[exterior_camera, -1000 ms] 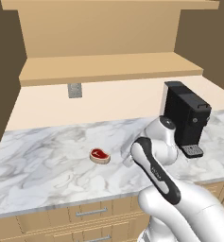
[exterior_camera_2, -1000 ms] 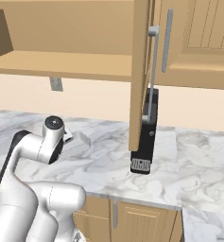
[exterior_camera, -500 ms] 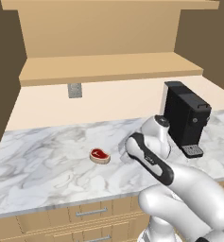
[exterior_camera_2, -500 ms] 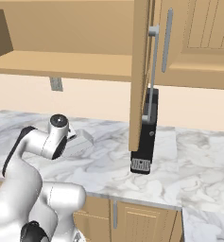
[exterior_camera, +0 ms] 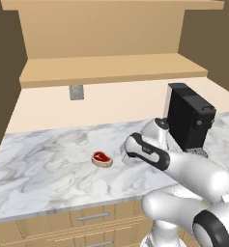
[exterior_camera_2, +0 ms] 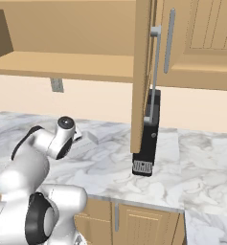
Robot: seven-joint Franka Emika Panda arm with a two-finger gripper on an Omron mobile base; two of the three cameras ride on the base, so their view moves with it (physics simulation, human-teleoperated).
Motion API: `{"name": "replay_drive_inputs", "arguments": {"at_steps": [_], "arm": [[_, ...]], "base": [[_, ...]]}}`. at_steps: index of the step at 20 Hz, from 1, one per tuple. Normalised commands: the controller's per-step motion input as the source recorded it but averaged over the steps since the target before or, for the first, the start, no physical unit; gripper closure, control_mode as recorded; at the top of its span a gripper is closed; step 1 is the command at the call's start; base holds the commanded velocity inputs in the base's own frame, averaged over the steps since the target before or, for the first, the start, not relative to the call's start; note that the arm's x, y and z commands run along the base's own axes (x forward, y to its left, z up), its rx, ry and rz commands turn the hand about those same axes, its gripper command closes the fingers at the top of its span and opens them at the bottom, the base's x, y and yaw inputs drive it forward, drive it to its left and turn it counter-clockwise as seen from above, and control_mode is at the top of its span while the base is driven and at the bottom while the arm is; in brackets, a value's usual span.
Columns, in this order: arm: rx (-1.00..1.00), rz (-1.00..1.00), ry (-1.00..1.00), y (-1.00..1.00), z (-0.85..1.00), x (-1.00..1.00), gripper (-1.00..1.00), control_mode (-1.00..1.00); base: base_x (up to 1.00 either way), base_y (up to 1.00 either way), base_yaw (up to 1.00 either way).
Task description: Retrieve the tupperware from the cabinet, then place the raw meat into the tupperware to avoid contamination.
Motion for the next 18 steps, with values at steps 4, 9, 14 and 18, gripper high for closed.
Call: {"name": "replay_drive_inputs", "arguments": {"at_steps": [4,9,14,18], "arm": [[0.0,0.0,0.0,-0.03,-0.31,0.29,1.0,-1.0],[0.0,0.0,0.0,0.0,-0.33,0.28,1.0,-1.0],[0.0,0.0,0.0,0.0,-0.3,0.29,1.0,-1.0],[0.0,0.0,0.0,0.0,-0.26,0.31,1.0,-1.0]], "base": [[0.0,0.0,0.0],[0.0,0.0,0.0],[0.0,0.0,0.0],[0.0,0.0,0.0]]}}
